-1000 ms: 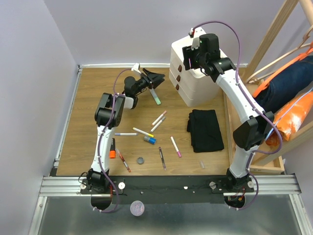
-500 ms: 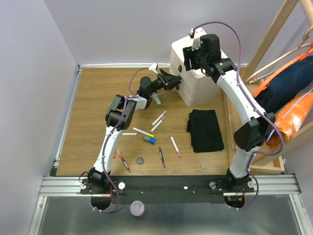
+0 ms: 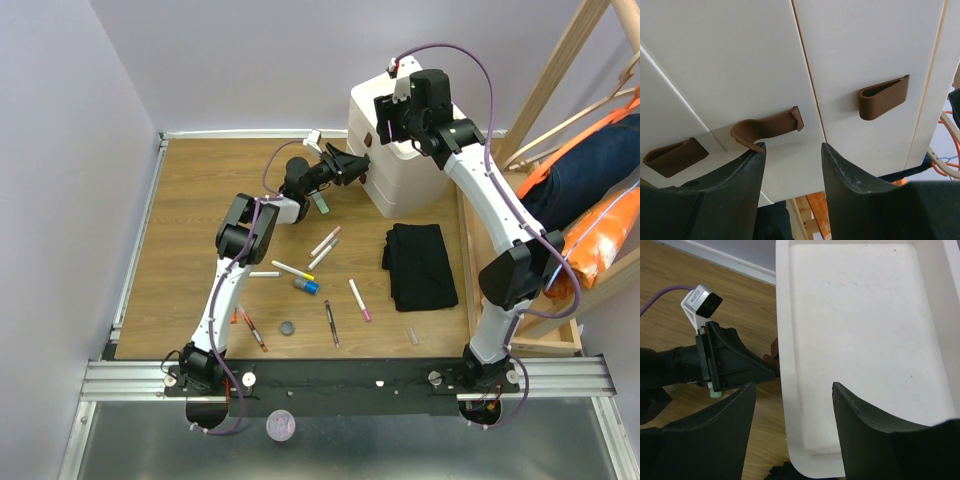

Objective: Sort the stationery into containers
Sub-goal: Open the drawer in the storage box.

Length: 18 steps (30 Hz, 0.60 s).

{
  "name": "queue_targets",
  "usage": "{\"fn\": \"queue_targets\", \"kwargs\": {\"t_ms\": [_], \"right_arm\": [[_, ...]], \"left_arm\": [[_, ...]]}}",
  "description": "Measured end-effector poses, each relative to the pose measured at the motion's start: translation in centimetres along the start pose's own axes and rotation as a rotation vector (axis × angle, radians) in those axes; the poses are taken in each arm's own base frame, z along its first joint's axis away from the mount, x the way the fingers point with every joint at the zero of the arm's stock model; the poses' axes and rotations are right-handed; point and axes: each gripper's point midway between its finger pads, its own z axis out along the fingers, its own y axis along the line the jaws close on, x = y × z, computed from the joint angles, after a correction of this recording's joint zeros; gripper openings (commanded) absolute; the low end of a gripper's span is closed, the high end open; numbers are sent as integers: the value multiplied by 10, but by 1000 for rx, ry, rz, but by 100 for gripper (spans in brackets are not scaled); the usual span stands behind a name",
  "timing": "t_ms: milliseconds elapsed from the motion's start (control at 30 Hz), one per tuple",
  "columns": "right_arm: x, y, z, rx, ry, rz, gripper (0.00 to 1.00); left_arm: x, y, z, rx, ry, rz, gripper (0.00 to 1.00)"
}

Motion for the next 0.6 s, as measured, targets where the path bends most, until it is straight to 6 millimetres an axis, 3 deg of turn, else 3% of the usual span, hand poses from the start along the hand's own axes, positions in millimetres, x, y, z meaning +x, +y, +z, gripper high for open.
{"fn": "queue_targets", "kwargs": {"t_ms": [200,300,600], "right_arm": [[0,0,0,0,0,0,70],[0,0,0,0,0,0,70],[1,0,2,0,3,0,69]], "left_arm": [[-6,13,-11,-27,-16,-19,55],[-18,20,-18,-43,-37,-23,55],[-37,23,-25,-46,-67,-15,55]]}}
